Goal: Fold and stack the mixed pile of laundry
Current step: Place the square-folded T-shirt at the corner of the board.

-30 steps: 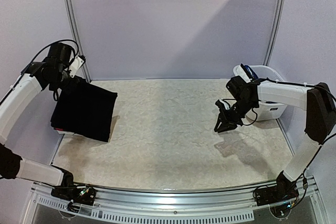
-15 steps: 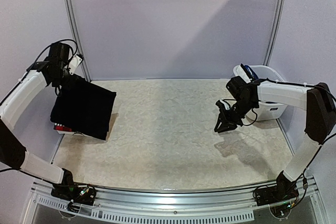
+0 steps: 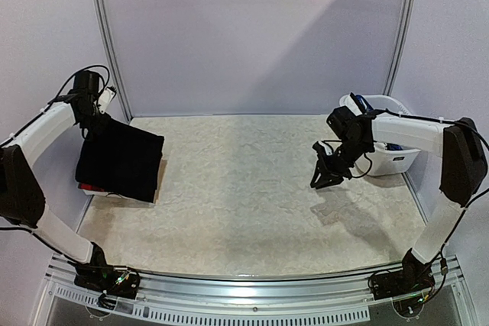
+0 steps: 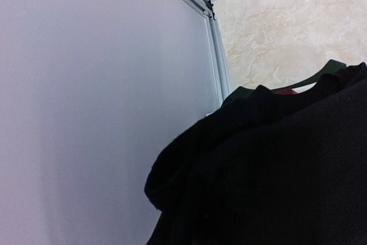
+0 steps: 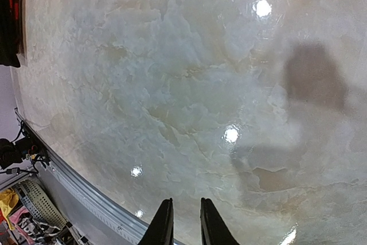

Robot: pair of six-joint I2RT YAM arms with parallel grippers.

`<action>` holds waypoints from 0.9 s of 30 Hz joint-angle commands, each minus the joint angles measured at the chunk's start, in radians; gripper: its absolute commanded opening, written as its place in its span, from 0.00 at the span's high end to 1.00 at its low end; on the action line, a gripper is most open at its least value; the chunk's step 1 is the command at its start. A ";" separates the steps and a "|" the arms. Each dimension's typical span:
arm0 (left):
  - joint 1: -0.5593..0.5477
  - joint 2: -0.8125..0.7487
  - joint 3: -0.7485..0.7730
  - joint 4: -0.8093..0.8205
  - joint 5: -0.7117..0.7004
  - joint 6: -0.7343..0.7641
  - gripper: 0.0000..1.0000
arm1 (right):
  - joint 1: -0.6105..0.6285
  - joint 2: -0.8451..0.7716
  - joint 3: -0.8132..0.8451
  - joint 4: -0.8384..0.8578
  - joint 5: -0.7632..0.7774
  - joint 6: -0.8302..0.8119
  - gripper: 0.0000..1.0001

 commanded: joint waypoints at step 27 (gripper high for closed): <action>0.083 0.162 -0.122 0.336 -0.222 0.030 0.99 | -0.001 0.118 0.173 -0.079 0.021 0.059 0.83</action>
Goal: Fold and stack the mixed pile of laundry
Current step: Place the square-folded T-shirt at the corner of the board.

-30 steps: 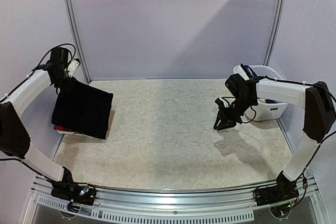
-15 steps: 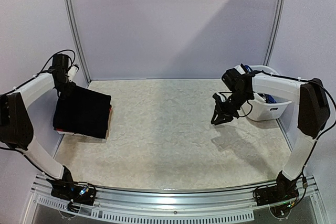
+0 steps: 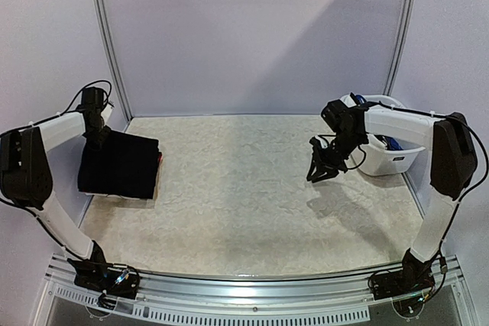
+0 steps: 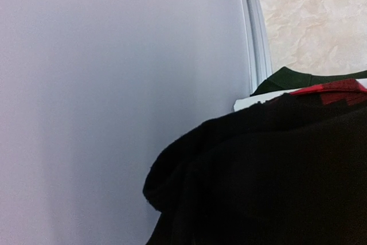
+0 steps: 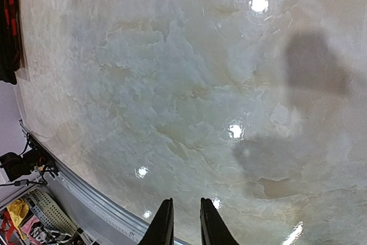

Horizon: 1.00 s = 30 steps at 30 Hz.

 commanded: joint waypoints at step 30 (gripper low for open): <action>-0.003 -0.326 0.012 -0.305 0.210 -0.462 0.14 | 0.003 -0.053 -0.077 0.093 -0.009 -0.006 0.83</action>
